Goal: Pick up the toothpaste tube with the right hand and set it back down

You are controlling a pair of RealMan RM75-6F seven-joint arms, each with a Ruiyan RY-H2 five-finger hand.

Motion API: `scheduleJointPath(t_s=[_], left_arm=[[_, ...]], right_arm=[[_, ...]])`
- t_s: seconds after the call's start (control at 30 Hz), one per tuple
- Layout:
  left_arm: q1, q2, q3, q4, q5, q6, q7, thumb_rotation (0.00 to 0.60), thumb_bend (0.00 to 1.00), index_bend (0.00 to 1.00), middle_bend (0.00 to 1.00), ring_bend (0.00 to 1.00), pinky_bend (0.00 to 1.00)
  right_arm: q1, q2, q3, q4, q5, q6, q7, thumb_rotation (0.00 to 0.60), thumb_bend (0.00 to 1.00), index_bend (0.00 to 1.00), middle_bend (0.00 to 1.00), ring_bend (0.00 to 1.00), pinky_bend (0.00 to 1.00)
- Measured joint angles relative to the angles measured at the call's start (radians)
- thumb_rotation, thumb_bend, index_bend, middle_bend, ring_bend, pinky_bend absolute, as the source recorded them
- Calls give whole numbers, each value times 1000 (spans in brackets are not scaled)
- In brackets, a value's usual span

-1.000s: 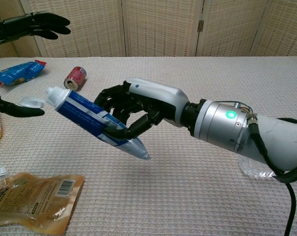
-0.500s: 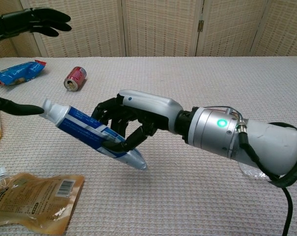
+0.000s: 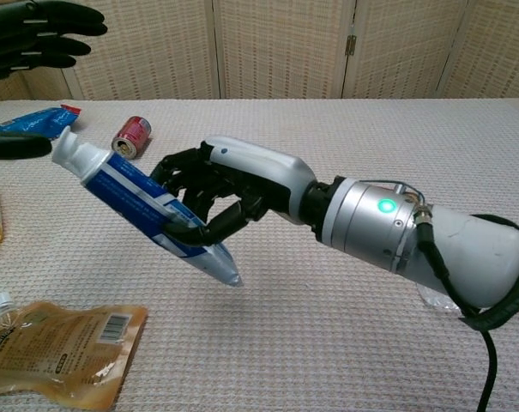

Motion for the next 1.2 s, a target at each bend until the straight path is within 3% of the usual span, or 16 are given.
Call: scheduleJointPath(t_s=[0.1, 0.23, 1.2], left_arm=[[-16, -2, -1, 0, 14, 2, -62, 43, 107, 48, 33, 14, 0], [-29, -17, -7, 4, 13, -2, -71, 7, 107, 48, 32, 11, 0], [-75, -41, 11, -11, -52, -129, 170, 2, 109, 43, 31, 0, 0]], right_arm=[[2, -18, 9, -9, 8, 1, -21, 600, 829, 705, 608, 590, 461], [-3, -47, 26, -23, 30, 11, -37, 600, 830, 714, 616, 595, 461], [-4, -110, 97, -74, 125, -20, -189, 600, 870, 759, 651, 628, 489]])
